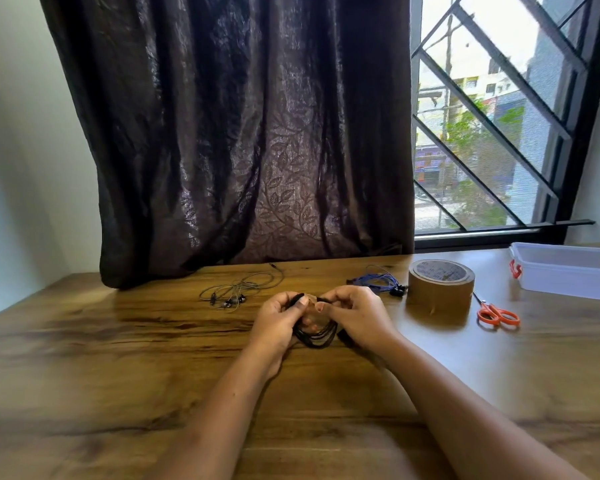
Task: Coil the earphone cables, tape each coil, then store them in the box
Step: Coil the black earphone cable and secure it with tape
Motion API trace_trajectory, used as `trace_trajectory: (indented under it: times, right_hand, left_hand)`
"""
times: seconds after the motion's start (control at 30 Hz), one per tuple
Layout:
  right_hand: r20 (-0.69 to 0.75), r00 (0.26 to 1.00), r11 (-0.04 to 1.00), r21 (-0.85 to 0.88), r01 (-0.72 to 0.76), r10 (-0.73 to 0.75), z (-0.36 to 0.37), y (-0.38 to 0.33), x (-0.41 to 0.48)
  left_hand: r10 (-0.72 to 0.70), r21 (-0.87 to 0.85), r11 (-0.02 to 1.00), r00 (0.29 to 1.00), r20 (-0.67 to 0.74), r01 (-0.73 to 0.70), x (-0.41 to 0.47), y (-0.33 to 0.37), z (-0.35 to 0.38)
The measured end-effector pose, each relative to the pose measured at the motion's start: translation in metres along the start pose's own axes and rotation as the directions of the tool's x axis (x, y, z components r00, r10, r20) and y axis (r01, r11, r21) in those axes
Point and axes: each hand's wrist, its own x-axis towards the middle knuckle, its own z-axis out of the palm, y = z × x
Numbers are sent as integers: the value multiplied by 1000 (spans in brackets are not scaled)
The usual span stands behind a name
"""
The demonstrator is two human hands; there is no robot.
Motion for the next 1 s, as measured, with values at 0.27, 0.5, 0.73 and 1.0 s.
trace_trajectory:
  times: [0.27,0.5,0.73,1.0]
  right_hand:
    - [-463,886,997,73,34,3,-33,4,9]
    - [-328,919,864,-502,28,-220,-42,31,6]
    - [-41,993,865,-496,74,-109,-32,35,9]
    - [13,981,811,-560,168,-194,-29,36,8]
  left_hand:
    - [43,24,999,999,22,-44,-3,-6,15]
    - [153,319,938,988,-24,-138,-3,-11,9]
    - [232,511,835,973,4,-202,-1,-13,6]
    - [276,595,770,961,14,-230,3,-13,1]
